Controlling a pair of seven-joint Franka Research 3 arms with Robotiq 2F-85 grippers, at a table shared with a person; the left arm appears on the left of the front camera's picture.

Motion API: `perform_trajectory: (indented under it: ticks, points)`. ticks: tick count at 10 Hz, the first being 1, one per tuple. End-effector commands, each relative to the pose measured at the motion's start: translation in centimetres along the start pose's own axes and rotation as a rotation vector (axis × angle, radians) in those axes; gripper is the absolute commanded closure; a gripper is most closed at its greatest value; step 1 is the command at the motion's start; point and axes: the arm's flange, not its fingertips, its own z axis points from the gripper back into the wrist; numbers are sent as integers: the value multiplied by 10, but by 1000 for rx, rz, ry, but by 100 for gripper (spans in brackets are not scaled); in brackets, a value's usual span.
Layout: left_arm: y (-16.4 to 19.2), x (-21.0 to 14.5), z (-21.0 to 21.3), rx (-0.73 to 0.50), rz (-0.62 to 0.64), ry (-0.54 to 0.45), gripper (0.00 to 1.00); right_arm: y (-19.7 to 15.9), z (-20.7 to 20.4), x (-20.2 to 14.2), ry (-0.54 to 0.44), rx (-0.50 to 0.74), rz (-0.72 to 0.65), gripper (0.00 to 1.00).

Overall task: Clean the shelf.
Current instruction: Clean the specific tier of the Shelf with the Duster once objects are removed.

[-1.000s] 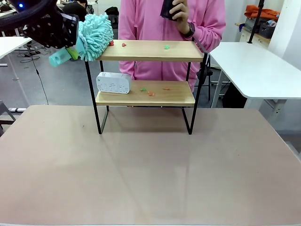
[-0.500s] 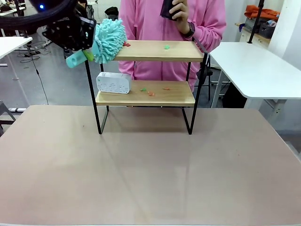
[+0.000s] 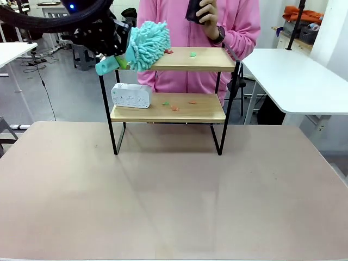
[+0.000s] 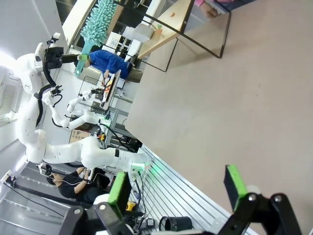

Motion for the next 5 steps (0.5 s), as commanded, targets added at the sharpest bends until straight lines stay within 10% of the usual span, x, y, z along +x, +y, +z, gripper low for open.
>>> perform_trajectory:
  ticks: [1, 5]
  points:
    - [-2, 8, 3, -66, -116, -20, 88, 1, 0, 3, -18, 13, 27, 0]
    - [1, 12, -4, -112, -236, 33, 88, 1, 0, 3, -18, 13, 27, 0]
